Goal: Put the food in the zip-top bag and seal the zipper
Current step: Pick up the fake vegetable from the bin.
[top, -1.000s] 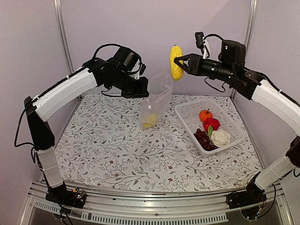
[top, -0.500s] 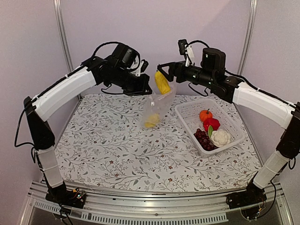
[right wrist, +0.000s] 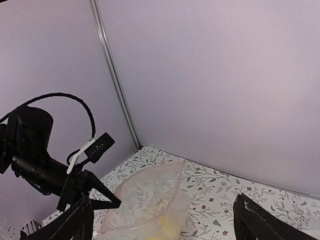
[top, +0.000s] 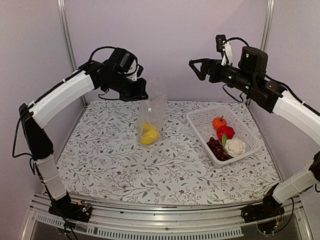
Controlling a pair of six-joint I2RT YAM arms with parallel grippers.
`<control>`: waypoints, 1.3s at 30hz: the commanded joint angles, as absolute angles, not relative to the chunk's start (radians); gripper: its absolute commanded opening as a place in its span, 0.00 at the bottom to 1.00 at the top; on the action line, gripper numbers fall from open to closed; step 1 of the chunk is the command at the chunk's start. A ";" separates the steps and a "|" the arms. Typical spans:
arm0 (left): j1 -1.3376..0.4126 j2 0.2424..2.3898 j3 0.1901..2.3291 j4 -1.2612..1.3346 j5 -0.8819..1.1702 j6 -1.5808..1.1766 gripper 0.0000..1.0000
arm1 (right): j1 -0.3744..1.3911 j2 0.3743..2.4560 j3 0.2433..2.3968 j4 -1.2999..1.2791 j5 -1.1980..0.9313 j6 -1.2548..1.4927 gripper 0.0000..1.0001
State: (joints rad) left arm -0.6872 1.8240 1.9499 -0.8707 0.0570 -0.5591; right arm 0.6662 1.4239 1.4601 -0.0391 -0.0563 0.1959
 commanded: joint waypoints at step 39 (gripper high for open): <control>-0.663 1.882 2.026 -0.959 0.143 -0.553 0.00 | 0.182 1.708 1.333 -0.768 -0.137 0.278 0.99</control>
